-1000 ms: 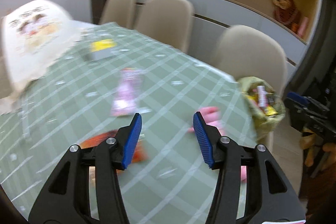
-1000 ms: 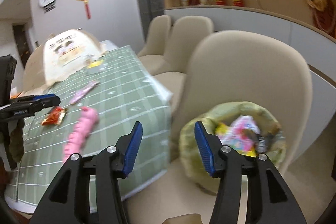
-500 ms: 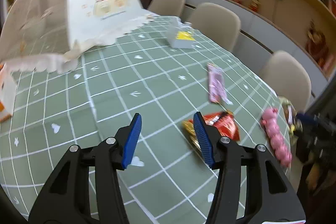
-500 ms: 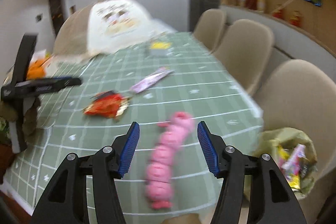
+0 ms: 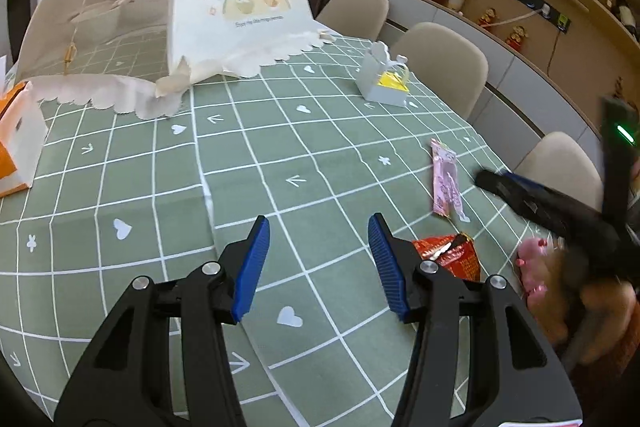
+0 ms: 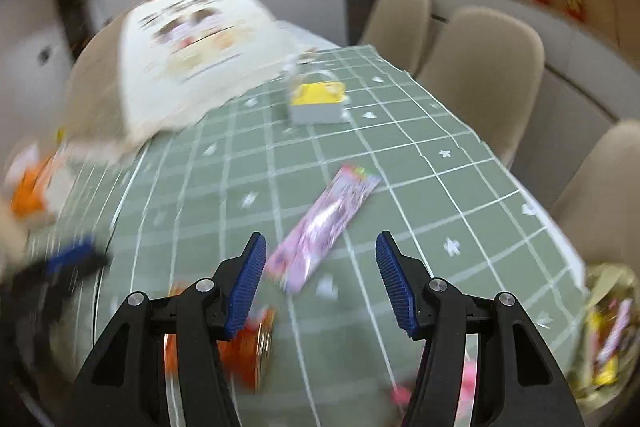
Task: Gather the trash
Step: 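Move both open tools back over the table toward the red wrapper and candy stick, then grasp the pink candy stick with the right tool while the left tool grasps the red wrapper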
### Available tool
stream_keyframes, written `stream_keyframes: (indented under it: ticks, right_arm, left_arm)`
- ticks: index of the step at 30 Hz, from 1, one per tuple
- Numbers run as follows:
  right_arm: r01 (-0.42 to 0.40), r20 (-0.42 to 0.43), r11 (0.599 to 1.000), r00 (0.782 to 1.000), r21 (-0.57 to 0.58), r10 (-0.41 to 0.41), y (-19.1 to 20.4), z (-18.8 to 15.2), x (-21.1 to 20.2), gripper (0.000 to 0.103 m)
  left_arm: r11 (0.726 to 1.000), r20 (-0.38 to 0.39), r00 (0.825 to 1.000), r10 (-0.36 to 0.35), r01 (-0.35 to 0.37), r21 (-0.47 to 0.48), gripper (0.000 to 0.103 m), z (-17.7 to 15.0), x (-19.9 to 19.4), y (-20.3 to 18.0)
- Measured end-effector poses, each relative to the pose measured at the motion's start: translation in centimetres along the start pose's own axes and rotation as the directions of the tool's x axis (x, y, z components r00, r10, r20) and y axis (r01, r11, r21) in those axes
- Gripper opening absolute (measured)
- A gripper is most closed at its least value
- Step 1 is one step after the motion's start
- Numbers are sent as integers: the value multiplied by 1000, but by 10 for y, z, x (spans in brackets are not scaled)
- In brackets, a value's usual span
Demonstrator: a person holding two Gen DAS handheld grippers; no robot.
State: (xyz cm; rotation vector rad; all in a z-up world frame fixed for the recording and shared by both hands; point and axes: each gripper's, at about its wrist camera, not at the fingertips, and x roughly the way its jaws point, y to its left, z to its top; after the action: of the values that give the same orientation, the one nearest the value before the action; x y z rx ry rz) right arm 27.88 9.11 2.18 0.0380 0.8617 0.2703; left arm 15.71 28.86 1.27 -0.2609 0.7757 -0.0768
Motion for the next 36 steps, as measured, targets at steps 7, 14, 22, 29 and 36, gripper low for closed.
stream_keyframes:
  ticks: [7,14,22,29,36]
  right_arm:
    - [20,-87,999,996,48,-16,-1,11,42,49]
    - [-113,-85,993,990,38,116,-5,8,24,14]
    - [-198,59,980,979,19,197,-51,-11,-76,14]
    - [-124,129,992,984,-11,124,-98,-65,-119,14]
    - [-150,186,986,973,76,134,-128,-106,-131,14]
  left_arm:
    - [999,-20,1000,-23,24,38,49,-2,5,-8]
    - [998,-55,997,-52,54,26,49,-2,11,-5]
    - [989,-67,990,-123,127,74,49,-3,9,-16]
    - [952,-74,982,-172,185,243,51,-3,1,-50]
    - [930,-85,990,-112,134,343,51,1,27,-83]
